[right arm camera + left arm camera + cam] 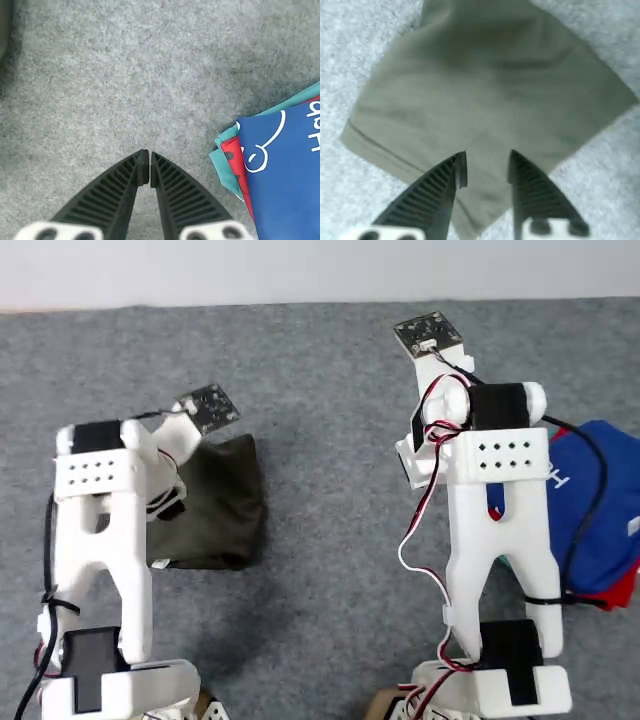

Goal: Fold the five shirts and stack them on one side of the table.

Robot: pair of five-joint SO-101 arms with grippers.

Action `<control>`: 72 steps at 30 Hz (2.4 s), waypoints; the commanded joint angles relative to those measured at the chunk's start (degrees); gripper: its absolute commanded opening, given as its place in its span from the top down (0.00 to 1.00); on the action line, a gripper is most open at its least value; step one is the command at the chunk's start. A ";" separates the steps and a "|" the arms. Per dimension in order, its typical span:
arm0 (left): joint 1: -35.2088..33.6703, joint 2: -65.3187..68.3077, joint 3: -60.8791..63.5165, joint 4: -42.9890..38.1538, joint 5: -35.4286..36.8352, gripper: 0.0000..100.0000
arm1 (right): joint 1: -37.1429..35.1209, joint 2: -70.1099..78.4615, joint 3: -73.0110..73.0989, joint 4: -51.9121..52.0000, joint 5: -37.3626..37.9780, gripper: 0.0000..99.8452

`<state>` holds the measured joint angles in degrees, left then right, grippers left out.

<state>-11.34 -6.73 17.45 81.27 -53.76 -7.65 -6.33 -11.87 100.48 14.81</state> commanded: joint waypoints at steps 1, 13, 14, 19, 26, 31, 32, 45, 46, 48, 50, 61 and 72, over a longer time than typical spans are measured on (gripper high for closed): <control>-2.64 -3.16 1.71 -1.67 0.79 0.94 | -0.92 -2.86 -0.09 1.98 -0.26 0.99; -27.34 -3.25 -8.48 7.30 14.59 0.99 | -20.26 2.33 -0.09 -1.27 -6.33 0.99; -29.71 -3.25 -8.92 7.47 16.79 0.99 | -22.11 3.82 -0.18 -2.59 -7.82 0.99; -39.30 -3.25 -10.15 7.74 20.84 0.99 | -30.64 11.65 -0.26 -12.35 -8.88 0.99; -47.03 -3.25 -12.00 7.56 20.84 0.99 | -38.90 22.90 -1.85 -23.16 -8.88 0.99; -49.85 -3.25 -12.00 7.65 20.92 0.99 | -41.71 30.81 -9.14 -23.43 -8.70 0.99; -50.37 -3.25 -12.00 7.74 20.92 0.99 | -41.71 32.57 -10.64 -23.43 -8.70 0.99; -53.71 -3.25 -12.00 7.56 20.92 0.99 | -39.69 44.62 -13.98 -10.33 -8.70 0.99; -53.71 -3.25 -12.00 7.65 20.92 0.99 | -39.16 44.35 -14.24 -10.07 -8.70 0.99; -53.63 -3.25 -12.00 7.65 20.92 0.99 | -38.46 43.03 -15.38 -9.98 -8.70 0.99; -53.63 -3.16 -12.00 7.56 20.92 0.99 | -38.29 41.36 -17.41 -10.42 -8.70 0.99; -51.87 -3.16 -11.74 7.47 20.92 0.99 | -33.27 44.70 -34.37 -29.23 -8.62 0.99; -52.04 -3.16 -11.82 7.47 20.84 0.99 | -24.75 57.80 -34.73 -38.55 -8.62 0.99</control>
<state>-63.74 -7.16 7.52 88.48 -33.45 -35.08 52.13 -43.69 61.89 6.55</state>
